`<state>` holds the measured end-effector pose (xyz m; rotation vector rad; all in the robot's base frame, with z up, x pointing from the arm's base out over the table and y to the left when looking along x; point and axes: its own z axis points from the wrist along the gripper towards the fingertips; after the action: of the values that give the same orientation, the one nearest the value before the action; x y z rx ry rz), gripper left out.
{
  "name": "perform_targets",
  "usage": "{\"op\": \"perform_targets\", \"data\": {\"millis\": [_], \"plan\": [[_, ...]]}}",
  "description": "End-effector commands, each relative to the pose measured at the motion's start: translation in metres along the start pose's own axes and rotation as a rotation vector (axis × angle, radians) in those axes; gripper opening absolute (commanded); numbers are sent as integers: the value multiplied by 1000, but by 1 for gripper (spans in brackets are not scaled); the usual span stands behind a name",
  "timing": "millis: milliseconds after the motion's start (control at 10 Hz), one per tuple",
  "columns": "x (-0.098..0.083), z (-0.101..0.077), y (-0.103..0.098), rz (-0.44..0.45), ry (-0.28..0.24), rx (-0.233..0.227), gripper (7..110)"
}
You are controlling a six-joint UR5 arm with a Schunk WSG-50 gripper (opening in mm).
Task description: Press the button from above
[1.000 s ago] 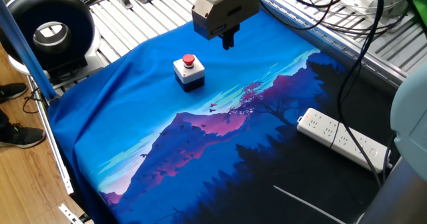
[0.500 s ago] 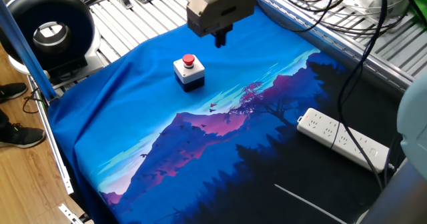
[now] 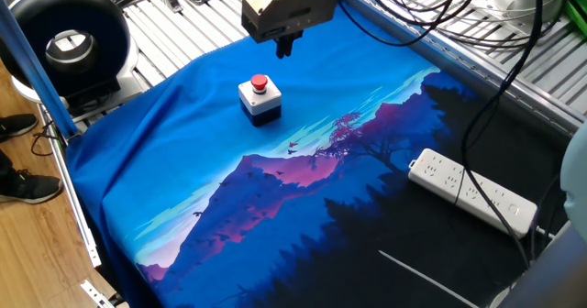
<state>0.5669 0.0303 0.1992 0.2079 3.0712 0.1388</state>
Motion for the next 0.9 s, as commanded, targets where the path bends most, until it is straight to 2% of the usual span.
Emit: {"op": "perform_targets", "data": {"millis": [0,200,300,500,800], "plan": [[11,-2,-1,7,44,0,7],[4,3,1,5,46,-1,7],[-8,4,4,14,50,6,7],[-28,-5,20,36,86,9,7],[-48,14,24,24,83,0,7]]}}
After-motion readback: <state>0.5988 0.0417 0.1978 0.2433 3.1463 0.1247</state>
